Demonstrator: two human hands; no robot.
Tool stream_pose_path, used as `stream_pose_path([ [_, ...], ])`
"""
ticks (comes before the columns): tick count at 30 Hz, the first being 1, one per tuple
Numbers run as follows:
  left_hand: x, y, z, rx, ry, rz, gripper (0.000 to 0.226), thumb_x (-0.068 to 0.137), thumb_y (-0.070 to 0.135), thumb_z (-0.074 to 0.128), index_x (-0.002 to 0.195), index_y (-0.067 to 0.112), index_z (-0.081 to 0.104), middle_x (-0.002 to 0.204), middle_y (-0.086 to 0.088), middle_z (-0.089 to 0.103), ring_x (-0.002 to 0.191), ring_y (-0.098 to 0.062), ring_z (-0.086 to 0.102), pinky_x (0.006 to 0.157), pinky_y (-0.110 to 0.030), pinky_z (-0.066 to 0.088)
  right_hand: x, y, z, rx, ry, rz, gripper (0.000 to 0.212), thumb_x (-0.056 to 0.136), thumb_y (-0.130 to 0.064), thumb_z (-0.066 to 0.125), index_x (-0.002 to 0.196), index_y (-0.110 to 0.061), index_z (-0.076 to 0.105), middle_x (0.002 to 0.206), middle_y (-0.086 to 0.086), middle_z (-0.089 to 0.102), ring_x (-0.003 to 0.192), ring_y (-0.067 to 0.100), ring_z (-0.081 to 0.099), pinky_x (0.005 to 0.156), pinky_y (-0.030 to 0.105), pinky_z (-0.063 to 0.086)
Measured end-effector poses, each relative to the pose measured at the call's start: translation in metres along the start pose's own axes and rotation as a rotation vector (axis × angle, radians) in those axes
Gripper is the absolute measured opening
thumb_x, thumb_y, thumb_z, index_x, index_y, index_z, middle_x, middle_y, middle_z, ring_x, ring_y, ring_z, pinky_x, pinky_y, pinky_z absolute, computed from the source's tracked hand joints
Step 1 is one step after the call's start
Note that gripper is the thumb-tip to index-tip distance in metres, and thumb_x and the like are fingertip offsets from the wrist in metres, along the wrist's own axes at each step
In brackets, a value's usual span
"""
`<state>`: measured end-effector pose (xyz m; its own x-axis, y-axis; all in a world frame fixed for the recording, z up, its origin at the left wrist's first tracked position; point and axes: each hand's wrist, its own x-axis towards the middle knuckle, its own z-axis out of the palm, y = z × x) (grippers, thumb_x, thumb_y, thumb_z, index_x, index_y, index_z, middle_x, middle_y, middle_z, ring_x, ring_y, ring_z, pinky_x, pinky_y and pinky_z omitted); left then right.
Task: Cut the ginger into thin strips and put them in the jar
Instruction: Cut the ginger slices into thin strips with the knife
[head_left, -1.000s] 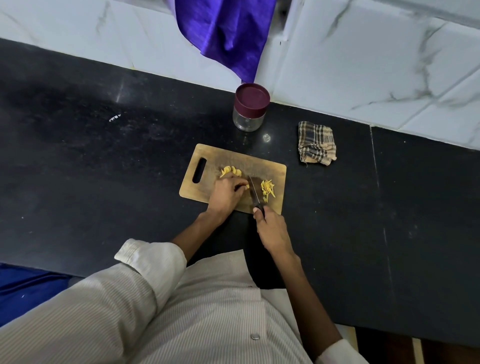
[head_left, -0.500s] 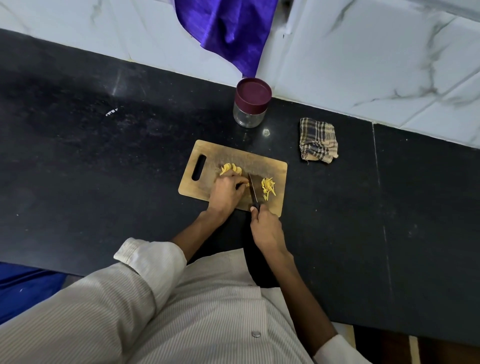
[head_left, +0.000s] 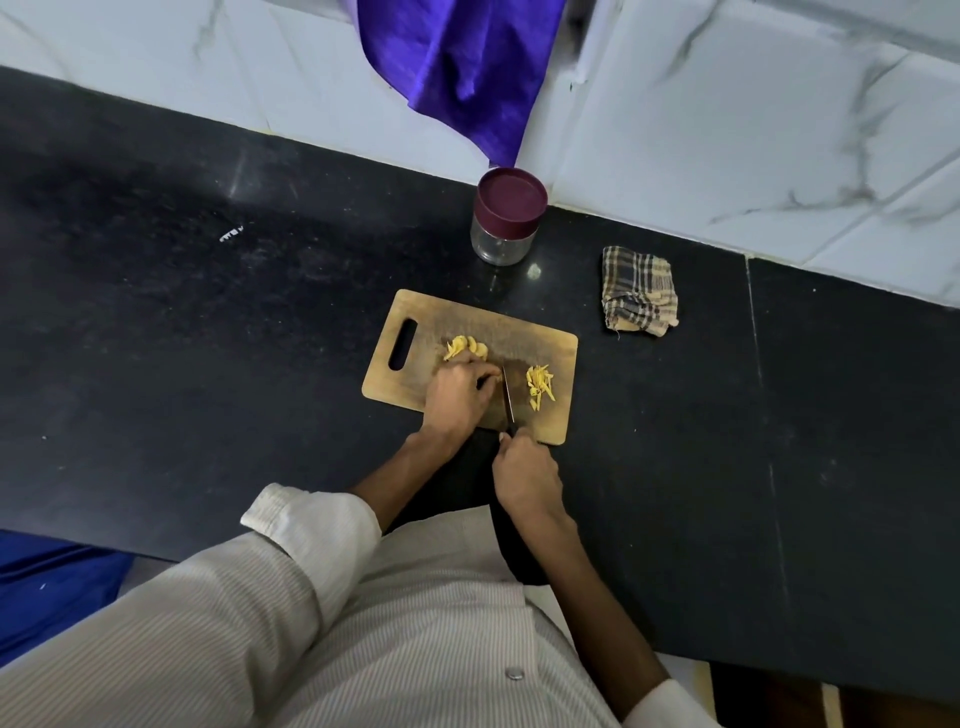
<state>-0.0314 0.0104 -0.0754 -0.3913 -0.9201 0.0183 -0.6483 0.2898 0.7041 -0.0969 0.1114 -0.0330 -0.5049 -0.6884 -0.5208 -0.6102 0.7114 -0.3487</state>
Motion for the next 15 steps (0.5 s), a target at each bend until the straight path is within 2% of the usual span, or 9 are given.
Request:
stream_pose_path([
  [3,0.001,-0.001,0.0,-0.001,0.0,-0.002,0.017,0.091,0.015,0.062,0.104,0.011,0.072,0.11,-0.006,0.063,0.093,-0.019,0.062,0.083,-0.036,0.052,-0.006,0.003,-0.001,-0.022,0.009,-0.009,0.035,0.107,-0.03,0.035,0.128,-0.005,0.048,0.12,0.018,0.061,0.109,0.034,0.06,0.081,0.041,0.045],
  [9,0.0,0.0,0.0,0.011,0.007,-0.003,0.018,0.091,0.017,0.062,0.106,0.012,0.072,0.11,-0.007,0.063,0.093,-0.02,0.062,0.081,-0.033,0.051,-0.004,-0.005,-0.004,0.045,0.05,-0.035,0.032,0.107,-0.029,0.036,0.118,-0.004,0.053,0.115,0.018,0.064,0.106,0.035,0.062,0.078,0.039,0.043],
  [15,-0.001,-0.001,-0.002,0.008,0.02,0.013,0.018,0.091,0.015,0.062,0.104,0.012,0.073,0.108,-0.007,0.064,0.092,-0.02,0.061,0.079,-0.03,0.048,0.0,-0.002,-0.014,0.095,0.075,0.013,0.034,0.107,-0.03,0.035,0.119,-0.005,0.053,0.116,0.018,0.063,0.109,0.036,0.06,0.077,0.038,0.041],
])
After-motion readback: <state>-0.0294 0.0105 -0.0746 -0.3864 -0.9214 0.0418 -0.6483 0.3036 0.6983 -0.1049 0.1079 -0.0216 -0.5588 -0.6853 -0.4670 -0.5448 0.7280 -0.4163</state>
